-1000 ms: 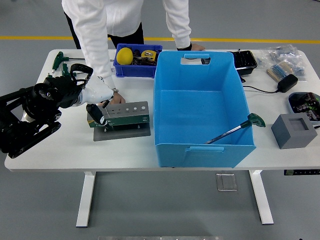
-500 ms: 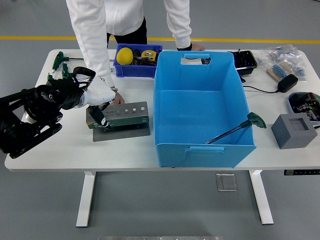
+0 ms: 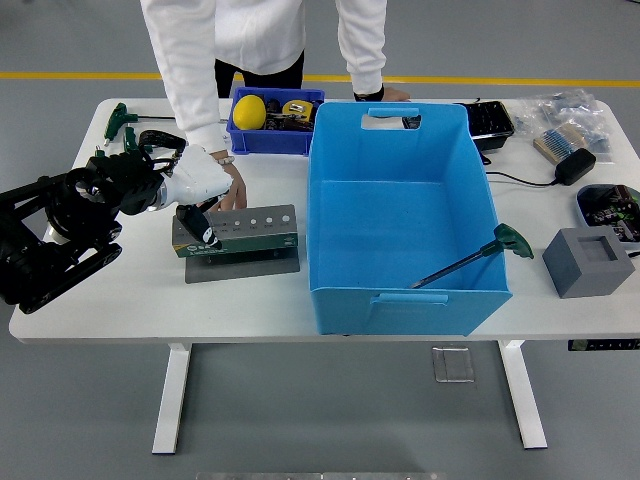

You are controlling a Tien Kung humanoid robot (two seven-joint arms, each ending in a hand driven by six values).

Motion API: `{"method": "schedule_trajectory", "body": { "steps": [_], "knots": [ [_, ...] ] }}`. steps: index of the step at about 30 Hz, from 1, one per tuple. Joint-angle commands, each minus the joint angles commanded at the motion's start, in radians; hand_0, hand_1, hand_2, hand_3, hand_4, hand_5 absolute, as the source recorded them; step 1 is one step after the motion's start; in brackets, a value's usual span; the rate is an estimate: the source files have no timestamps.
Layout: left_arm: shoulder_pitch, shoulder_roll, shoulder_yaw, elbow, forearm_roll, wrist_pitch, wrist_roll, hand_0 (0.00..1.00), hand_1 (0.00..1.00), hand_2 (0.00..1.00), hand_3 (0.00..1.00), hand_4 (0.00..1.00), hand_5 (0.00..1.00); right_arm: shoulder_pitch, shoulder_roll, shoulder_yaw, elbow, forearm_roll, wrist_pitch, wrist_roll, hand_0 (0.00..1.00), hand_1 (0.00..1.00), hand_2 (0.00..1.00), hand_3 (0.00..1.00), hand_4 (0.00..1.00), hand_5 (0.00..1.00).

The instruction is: Lift tool from toolbox,place it in box,lift tool from toolbox,place it in box

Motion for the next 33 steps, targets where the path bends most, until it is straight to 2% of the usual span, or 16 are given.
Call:
{"method": "schedule_trajectory", "body": {
  "steps": [4,5,10,11,16,17,22,23,27,33],
  "knots": [
    [-0.002,0.000,-0.005,0.014,0.000,0.040,-0.010,0.405,0.187,0.181,0.200,0.973,0.519,0.001,0.000,0.004,0.000,-0.003,0.000,0.000,0.655,0.668,0.780,0.804,0.998,0.976],
    [-0.002,0.000,-0.007,0.017,0.000,0.047,-0.012,0.288,0.137,0.144,0.157,0.958,0.494,0.002,0.000,0.004,0.000,-0.004,0.000,0.000,0.655,0.667,0.779,0.804,0.998,0.977],
    [-0.002,0.001,-0.017,0.029,0.000,0.101,-0.021,0.288,0.137,0.144,0.157,0.958,0.494,0.002,0.000,0.011,0.000,-0.010,0.000,0.000,0.655,0.667,0.779,0.804,0.998,0.977],
    [-0.003,0.002,-0.019,0.032,0.000,0.120,-0.024,0.208,0.097,0.110,0.131,0.931,0.457,0.003,0.000,0.013,0.000,-0.013,-0.001,-0.001,0.654,0.667,0.779,0.804,0.998,0.976],
    [-0.003,0.002,-0.030,0.038,0.000,0.199,-0.036,0.208,0.097,0.110,0.131,0.931,0.457,0.003,0.000,0.014,0.000,-0.014,-0.001,-0.001,0.654,0.667,0.779,0.804,0.998,0.976],
    [-0.003,0.002,-0.032,0.040,0.000,0.214,-0.039,0.139,0.030,0.063,0.076,0.887,0.429,0.003,0.000,0.014,0.000,-0.015,-0.001,-0.001,0.653,0.666,0.779,0.804,0.998,0.975],
    [-0.002,0.001,-0.048,0.048,0.000,0.278,-0.058,0.139,0.030,0.063,0.076,0.887,0.429,0.003,-0.001,0.016,0.000,-0.017,0.000,-0.001,0.653,0.666,0.779,0.804,0.998,0.975],
    [-0.002,0.002,-0.052,0.050,0.000,0.289,-0.063,0.108,0.002,0.035,0.055,0.873,0.434,0.003,-0.001,0.016,0.000,-0.018,0.000,-0.001,0.653,0.664,0.779,0.803,0.998,0.975],
    [-0.002,0.003,-0.064,0.047,0.000,0.315,-0.073,0.108,0.002,0.035,0.055,0.873,0.434,0.003,-0.001,0.021,0.000,-0.021,0.000,0.000,0.653,0.664,0.779,0.803,0.998,0.975],
    [-0.005,0.011,-0.095,0.012,0.000,0.319,-0.077,0.103,0.002,0.030,0.054,0.864,0.427,0.002,-0.001,0.024,0.000,-0.023,-0.002,0.001,0.653,0.664,0.778,0.803,0.998,0.975]
  ]
}}
